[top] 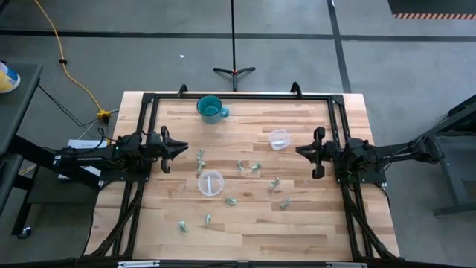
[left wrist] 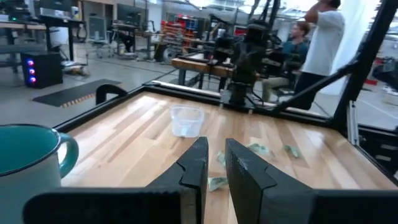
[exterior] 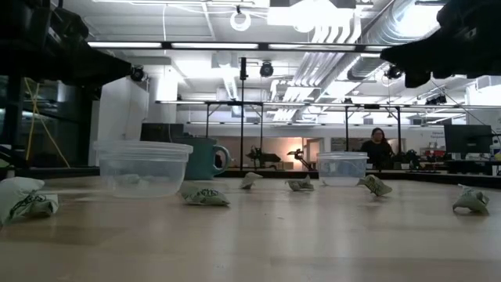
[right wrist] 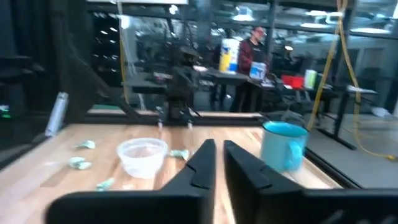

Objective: Pick and place items into bin
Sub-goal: Put the stevia packet into the right transparent bin

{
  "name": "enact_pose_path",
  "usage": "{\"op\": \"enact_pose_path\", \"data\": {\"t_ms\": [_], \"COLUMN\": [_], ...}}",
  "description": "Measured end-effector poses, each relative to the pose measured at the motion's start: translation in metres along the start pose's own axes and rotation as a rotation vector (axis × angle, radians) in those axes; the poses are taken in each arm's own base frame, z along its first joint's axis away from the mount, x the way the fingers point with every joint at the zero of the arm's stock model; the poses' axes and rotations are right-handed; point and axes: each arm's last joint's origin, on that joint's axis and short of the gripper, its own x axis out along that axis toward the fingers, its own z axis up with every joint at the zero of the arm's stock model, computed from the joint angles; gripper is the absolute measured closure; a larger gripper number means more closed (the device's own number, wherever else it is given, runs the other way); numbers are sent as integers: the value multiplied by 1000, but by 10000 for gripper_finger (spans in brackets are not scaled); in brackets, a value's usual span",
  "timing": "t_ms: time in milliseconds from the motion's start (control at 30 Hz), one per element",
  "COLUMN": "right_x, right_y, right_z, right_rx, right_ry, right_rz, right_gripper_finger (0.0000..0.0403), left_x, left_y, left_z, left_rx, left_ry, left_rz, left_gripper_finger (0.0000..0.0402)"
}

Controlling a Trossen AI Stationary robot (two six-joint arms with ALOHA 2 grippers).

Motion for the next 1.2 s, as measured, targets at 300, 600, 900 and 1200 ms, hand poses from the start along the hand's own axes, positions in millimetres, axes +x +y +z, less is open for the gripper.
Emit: {"op": "enact_pose_path", "data": {"t_ms": [300,600,900,1200], "right_x": [14,50,80,91], "right_y": [7,27,53,61], "right_z": [1,8,-6,-44], "right_rx": [-7,-141,-189,-250], "right_ry": [52,375,582,772], "right_rz": [84,215,326,302], "right_gripper_finger": [198,168,194,208], "left_x": [0,0,0,0], "left_y": [0,0,0,0], "left_z": [0,-1,-1,-1], "left_rx": [-9,-21,-19,-17], "left_ry": [1,8,9,8], "left_rz": [1,6,6,6], "left_gripper_finger": [309,309,309,309]}}
